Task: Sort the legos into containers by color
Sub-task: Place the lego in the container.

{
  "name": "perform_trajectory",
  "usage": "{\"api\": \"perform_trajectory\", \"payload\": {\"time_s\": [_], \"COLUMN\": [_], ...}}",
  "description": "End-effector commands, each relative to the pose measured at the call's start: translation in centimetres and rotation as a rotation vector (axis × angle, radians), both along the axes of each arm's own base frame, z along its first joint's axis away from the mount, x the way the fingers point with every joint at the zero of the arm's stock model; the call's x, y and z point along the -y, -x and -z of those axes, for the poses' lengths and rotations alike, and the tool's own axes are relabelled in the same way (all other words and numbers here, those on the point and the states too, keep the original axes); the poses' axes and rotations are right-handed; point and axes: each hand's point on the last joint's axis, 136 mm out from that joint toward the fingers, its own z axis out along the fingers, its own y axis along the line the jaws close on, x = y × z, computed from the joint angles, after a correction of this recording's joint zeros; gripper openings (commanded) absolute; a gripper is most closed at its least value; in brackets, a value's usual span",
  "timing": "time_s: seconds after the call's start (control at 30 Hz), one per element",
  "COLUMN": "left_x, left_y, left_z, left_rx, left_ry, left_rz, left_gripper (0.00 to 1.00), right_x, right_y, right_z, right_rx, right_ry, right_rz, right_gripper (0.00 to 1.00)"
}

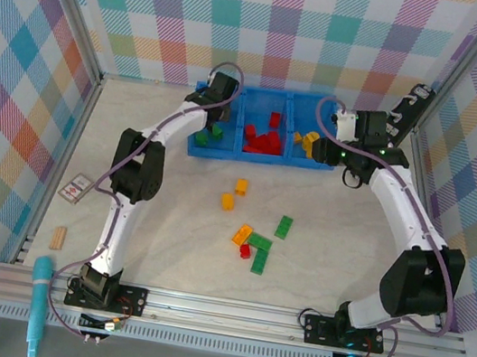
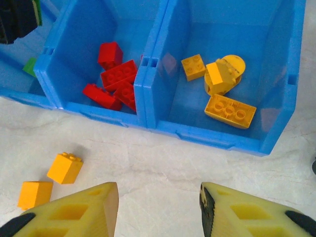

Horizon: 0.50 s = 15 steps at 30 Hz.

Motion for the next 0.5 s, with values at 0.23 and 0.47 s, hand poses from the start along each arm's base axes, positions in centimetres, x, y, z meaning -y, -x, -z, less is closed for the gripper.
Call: {"api": "perform_trajectory", "payload": {"time_s": [0.23, 0.47], "left_x": [0.6, 2.7], "left_y": [0.5, 9.7], "left_z": [-6.8, -13.3], "left_rx": [0.046, 0.017], "left_ry": [0.051, 0.027], "left_rz": [0.088, 0.186], "left_gripper": [0.52, 0.52], "right_x": [-0.9, -1.0], "right_y": [0.9, 0.1], "right_z": [-2.9, -2.2], "right_rx": [0.020, 0.018], "right_ry": [-0.040, -0.047], "right_rz": [-0.035, -0.030], "right_gripper": [0.49, 0.49]}}
